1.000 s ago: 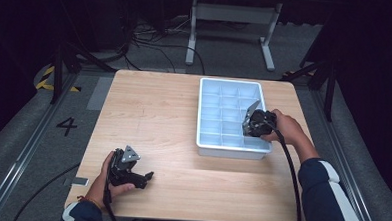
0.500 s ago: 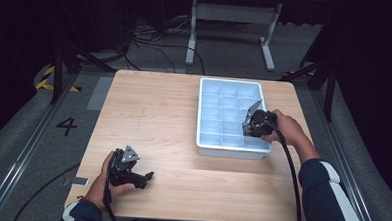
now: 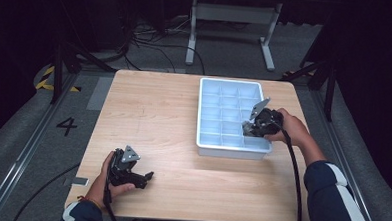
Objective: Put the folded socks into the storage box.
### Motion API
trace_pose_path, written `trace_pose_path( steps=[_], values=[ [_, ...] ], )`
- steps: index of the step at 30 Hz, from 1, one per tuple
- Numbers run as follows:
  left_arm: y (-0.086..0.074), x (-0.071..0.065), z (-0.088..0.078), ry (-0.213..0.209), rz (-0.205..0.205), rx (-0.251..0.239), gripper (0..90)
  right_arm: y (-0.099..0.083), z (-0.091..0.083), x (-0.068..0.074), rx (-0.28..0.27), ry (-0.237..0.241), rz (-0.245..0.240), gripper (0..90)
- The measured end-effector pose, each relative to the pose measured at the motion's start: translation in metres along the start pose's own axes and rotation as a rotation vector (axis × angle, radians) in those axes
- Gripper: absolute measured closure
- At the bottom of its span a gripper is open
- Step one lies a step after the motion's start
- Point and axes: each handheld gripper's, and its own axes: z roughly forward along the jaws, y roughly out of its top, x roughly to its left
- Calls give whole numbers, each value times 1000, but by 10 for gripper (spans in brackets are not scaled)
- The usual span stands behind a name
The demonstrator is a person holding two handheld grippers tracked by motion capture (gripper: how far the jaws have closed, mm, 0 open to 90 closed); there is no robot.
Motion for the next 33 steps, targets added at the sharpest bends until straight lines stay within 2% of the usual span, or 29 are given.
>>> trace_pose_path(
  steps=[6, 7, 11, 22, 27, 29, 33],
  values=[
    [0, 0, 0, 1, 0, -2, 5, -4, -16, 3, -90, -2, 19, 733],
    [0, 0, 0, 1, 0, -2, 5, -4, -16, 3, -90, -2, 19, 733],
    [0, 0, 0, 0, 1, -3, 5, -9, -25, 7, -141, -11, 36, 676],
    [0, 0, 0, 1, -1, -1, 5, -23, -42, 11, -220, -36, 98, 556],
    [0, 0, 0, 2, -2, -2, 5, -31, -52, 14, -243, -53, 138, 496],
    [0, 0, 0, 2, -1, -3, 5, -34, -55, 16, -252, -45, 142, 469],
    [0, 0, 0, 2, -2, -2, 5, -39, -62, 20, -270, -64, 158, 426]
  ],
)
